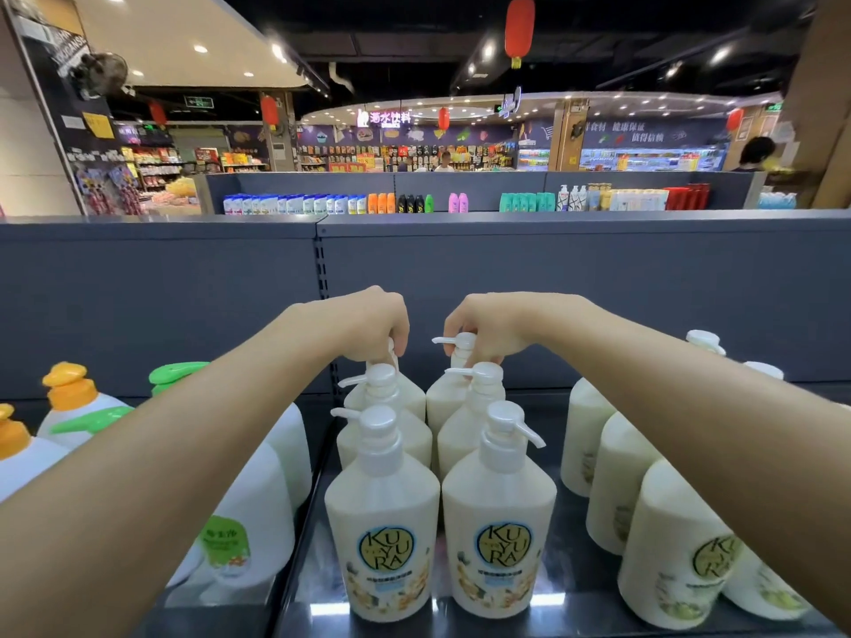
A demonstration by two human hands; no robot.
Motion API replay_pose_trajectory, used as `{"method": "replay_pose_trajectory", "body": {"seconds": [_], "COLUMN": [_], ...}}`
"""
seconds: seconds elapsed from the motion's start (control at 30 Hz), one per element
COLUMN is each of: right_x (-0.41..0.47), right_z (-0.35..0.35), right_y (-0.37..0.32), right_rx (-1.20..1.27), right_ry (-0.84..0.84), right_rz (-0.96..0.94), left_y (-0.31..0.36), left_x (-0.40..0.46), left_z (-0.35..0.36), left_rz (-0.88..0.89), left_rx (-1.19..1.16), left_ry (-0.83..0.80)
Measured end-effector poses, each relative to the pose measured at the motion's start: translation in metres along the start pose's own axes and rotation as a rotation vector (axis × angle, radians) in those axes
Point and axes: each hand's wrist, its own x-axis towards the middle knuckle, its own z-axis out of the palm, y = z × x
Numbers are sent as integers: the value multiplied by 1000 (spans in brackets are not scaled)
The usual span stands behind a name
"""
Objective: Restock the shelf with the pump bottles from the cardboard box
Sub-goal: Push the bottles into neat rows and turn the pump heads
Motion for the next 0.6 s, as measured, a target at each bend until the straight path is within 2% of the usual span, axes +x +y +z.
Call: {"method": "replay_pose_trajectory", "body": {"seconds": [0.27,0.43,0.6], "right_x": [-1,-10,-40], "right_z": [6,0,-19], "right_y": [1,-3,-21], "right_rx": [42,133,189], "right_ry": [9,23,169], "right_rz": [11,52,77], "left_y": [8,15,17], "left_x": [-15,-44,-65], "left_z": [-6,-13,-14], "left_rz": [-63,-88,-136], "left_rx": [-66,-118,-46], "left_ry": [-36,181,327]}}
